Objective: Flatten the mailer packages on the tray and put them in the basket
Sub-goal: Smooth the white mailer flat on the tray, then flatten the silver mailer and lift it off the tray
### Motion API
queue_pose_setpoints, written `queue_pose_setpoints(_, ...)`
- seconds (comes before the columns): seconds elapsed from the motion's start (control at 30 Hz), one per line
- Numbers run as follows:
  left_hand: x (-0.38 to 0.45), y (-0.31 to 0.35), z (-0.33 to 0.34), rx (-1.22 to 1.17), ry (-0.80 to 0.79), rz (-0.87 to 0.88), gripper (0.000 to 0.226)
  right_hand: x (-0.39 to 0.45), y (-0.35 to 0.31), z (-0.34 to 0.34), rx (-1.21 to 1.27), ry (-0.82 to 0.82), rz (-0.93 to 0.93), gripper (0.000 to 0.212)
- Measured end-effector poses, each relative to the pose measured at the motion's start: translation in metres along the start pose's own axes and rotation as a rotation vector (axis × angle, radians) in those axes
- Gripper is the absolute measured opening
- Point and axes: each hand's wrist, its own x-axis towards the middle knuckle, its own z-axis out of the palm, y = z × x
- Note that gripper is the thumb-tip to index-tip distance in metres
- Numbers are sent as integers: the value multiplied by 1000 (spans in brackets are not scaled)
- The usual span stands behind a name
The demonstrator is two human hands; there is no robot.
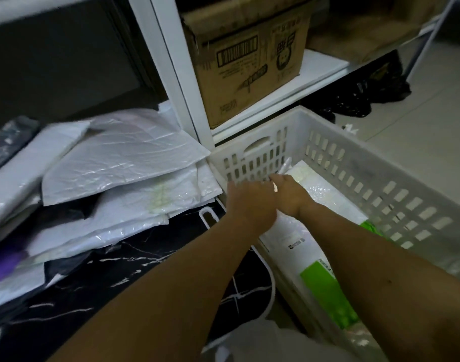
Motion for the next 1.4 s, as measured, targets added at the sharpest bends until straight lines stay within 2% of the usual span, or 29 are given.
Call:
queue_pose_setpoints(0.17, -37, -18, -40, -115, -10, -81, 37, -33, -45, -36, -87, -46, -73, 46)
queue_pose_setpoints(0.3, -76, -46, -55, -94, 4, -127, 32, -65, -83, -53, -215, -119, -182, 37)
queue_pose_setpoints(0.5, -149, -123, -61, -159, -7, -325, 30, -99, -156, -52, -547, -256, -327, 44)
queue_pose_setpoints(0.6, -185, -158, -56, -175, -12, -427, 29, -114, -196, -44, -592, -226, -418, 40)
queue_pose_setpoints(0.77, -235, -209, -54, -196, 83, -664, 30, -133, -259, 1, -580, -192, -604, 32)
queue_pose_setpoints(0.93, -263, -277, -59, -70, 217, -888, 29, -155, -317, 51, -459, -128, -831, 25)
queue_pose_setpoints(1.07, -268, -321, -52, -8, 85, -963, 37, -167, -347, 77, -429, -84, -977, 24)
queue_pose_setpoints(1.17, -267, -340, -38, -7, -83, -973, 42, -169, -356, 87, -401, -89, -1003, 23)
queue_pose_setpoints(1.23, -268, -345, -33, -4, -134, -970, 42, -169, -355, 90, -402, -89, -992, 23)
queue_pose_setpoints(1.3, -270, -345, -34, 10, -114, -967, 40, -169, -352, 91, -406, -88, -971, 23)
queue_pose_setpoints(1.4, -276, -341, -42, 65, -1, -970, 39, -173, -349, 90, -390, -70, -945, 24)
